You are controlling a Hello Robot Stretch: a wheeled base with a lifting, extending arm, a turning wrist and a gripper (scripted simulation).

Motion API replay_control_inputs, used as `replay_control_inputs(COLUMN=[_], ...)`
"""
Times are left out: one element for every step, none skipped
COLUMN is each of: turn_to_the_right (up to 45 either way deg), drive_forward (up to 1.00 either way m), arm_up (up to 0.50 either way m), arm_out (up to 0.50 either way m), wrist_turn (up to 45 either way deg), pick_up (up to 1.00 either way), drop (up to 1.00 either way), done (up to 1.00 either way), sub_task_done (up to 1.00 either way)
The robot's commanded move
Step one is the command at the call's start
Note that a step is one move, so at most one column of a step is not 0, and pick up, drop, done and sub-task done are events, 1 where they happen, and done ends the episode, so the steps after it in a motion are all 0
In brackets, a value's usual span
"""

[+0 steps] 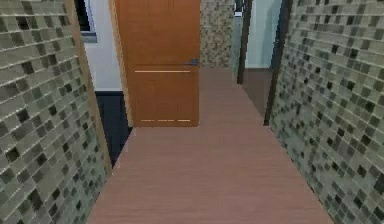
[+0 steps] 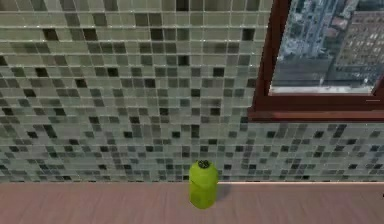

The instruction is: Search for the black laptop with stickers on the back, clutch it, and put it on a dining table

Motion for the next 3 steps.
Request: replay_control_inputs(turn_to_the_right=[0.0,-15.0,0.0], drive_forward=[0.80,0.00,1.00], arm_up=[0.00,0.00,0.00], arm_out=[0.00,0.00,0.00], wrist_turn=[0.0,0.0,0.0], pick_up=[0.00,0.00,0.00], drop=[0.00,0.00,0.00], done=[0.00,0.00,0.00], sub_task_done=[0.00,0.00,0.00])
